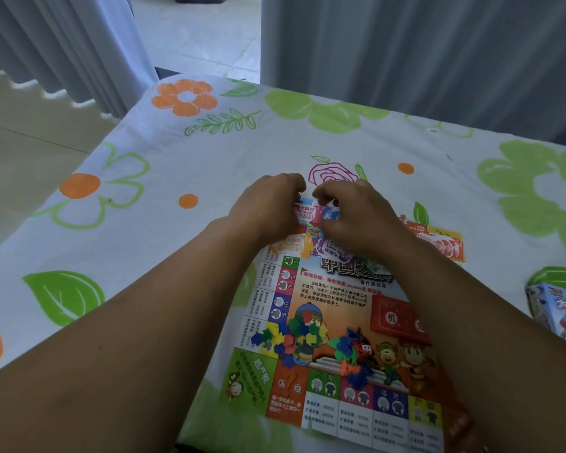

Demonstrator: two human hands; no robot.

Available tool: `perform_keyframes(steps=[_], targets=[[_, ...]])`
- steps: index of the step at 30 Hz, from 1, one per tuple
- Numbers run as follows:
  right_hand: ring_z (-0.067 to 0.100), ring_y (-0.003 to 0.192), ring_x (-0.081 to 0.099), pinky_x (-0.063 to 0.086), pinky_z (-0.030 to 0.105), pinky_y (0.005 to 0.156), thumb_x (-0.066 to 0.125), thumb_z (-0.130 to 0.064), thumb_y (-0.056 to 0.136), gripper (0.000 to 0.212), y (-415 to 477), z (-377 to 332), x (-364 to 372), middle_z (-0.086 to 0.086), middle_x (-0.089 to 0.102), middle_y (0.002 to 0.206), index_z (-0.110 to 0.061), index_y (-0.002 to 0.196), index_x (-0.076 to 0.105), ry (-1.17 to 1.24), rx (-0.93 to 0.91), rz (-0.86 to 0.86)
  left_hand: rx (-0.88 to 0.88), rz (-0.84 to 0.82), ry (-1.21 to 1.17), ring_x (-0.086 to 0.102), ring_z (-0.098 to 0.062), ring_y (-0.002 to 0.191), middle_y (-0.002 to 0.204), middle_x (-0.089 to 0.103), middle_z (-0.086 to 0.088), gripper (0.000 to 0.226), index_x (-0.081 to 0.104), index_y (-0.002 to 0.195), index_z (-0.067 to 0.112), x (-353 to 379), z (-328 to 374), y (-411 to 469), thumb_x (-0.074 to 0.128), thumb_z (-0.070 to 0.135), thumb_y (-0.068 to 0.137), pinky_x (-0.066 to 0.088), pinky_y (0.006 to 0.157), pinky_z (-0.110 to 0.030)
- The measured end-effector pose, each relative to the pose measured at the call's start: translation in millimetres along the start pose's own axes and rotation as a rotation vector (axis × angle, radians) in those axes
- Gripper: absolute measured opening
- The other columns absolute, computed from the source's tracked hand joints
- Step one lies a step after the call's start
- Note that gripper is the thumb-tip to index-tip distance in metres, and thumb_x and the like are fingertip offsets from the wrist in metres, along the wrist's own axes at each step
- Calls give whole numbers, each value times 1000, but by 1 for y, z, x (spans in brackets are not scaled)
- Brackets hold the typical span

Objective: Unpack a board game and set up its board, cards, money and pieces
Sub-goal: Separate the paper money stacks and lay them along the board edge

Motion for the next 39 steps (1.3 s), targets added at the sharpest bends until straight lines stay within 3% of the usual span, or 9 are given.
perform_keyframes(steps=[8,20,39], targets=[[23,110,57,50,41,92,63,-11,91,33,2,2,0,1,69,113,-16,124,63,44,31,55,-5,8,14,62,-22,111,127,66,-1,56,53,136,19,0,0,0,70,14,83,54,92,-44],[19,111,50,48,39,88,63,-5,84,45,-3,9,-1,-6,69,108,-20,127,61,26,39,17,-16,10,27,64,-22,107,124,67,-2,52,55,132,19,0,0,0,69,14,83,55,90,-43],[26,108,54,52,46,86,65,-14,90,27,6,0,6,3,71,105,-20,116,66,29,71,122,1,20,25,63,-23,108,123,67,-3,48,58,130,19,-1,0,0,68,14,83,54,90,-43]])
Point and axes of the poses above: each hand's wrist, its own y-axis towards the middle knuckle, its own x-axis out of the palm, z = x × y, the point moved 6 cm from there along y, towards the middle knuckle
